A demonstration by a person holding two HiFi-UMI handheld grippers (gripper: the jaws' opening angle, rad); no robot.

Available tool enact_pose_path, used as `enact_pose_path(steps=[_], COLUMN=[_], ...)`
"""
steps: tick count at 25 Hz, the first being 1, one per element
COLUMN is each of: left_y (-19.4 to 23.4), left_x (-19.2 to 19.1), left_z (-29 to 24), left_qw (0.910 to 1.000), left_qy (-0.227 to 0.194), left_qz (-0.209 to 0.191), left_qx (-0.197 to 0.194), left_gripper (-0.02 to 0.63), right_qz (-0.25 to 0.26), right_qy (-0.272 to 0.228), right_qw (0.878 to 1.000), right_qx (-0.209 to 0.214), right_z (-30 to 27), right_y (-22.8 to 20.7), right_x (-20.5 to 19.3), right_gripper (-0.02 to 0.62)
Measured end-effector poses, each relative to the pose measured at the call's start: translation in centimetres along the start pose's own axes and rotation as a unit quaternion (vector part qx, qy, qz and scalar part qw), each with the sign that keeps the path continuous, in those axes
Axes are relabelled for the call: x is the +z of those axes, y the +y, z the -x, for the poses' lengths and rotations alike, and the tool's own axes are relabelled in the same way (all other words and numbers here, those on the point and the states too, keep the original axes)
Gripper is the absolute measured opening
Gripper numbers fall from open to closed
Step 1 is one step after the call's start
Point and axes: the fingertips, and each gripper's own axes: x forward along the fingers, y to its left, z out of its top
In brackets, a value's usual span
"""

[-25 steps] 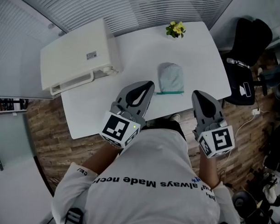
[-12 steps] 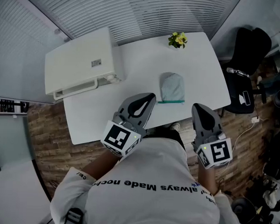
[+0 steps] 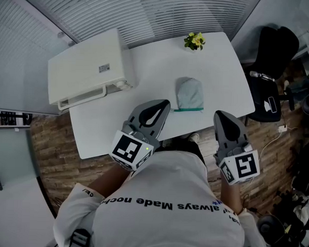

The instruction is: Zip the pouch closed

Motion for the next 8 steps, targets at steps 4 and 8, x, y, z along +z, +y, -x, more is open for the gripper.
enact_pose_path(steps=[4,8], left_y=[0.12,0.25], left_x=[-0.04,-0.21], left_z=[0.01,-0.17], left_qw=[1.0000,1.0000], left_qy=[0.001,-0.003], left_qz=[0.002,0.000], left_qx=[0.000,-0.001], left_gripper=[0.021,0.020], right_qz=[0.002,0.003], right_qy=[0.000,-0.002], right_qw=[1.000,1.000], right_qx=[0.001,0.004], right_z=[-0.02,-0.20], right_y=[0.01,-0.10], right_x=[0.06,0.06], right_gripper=[0.008,0.008])
